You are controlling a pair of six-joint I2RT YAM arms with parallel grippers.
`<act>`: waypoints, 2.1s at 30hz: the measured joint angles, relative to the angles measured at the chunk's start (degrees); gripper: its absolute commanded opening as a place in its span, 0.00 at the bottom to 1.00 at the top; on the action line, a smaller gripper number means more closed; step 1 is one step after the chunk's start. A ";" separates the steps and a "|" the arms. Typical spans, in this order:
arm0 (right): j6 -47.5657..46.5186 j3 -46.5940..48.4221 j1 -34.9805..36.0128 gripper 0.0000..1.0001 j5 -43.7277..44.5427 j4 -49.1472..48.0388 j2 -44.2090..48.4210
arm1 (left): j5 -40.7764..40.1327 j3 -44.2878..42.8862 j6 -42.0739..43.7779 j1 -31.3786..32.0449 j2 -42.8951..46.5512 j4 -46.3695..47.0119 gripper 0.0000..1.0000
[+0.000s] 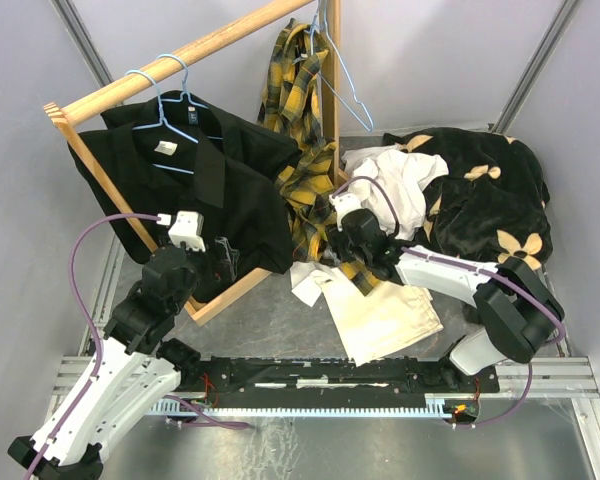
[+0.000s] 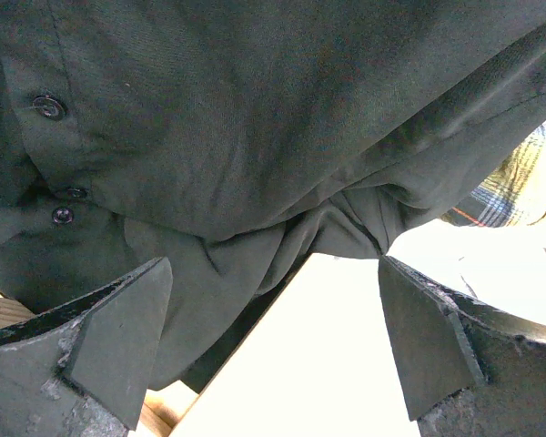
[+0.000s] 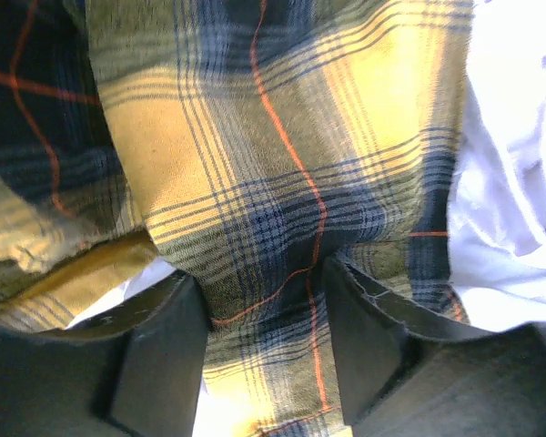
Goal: Place the shirt on the hanger
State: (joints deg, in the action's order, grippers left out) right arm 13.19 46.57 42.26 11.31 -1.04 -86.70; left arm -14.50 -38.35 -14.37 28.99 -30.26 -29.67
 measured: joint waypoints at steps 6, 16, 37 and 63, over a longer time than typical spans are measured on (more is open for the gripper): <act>0.20 4.17 0.00 0.34 3.76 -0.48 -0.11 | 0.00 0.07 0.00 0.00 0.07 0.00 1.00; 1.90 13.07 -0.04 0.07 2.89 -0.72 -3.21 | 0.00 0.07 0.00 0.00 0.09 0.00 1.00; 36.76 34.32 -0.13 0.23 -20.83 -35.23 -33.16 | -0.26 0.09 0.00 0.00 0.70 0.00 1.00; 7.02 -2.45 -0.35 0.86 -9.55 -25.62 4.55 | -0.22 0.28 0.00 0.00 0.94 0.02 1.00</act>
State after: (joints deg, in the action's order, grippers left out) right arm 20.21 44.12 41.91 1.76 -26.65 -82.15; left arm -14.72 -38.06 -14.37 28.99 -29.32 -29.65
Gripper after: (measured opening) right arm 0.814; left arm 0.997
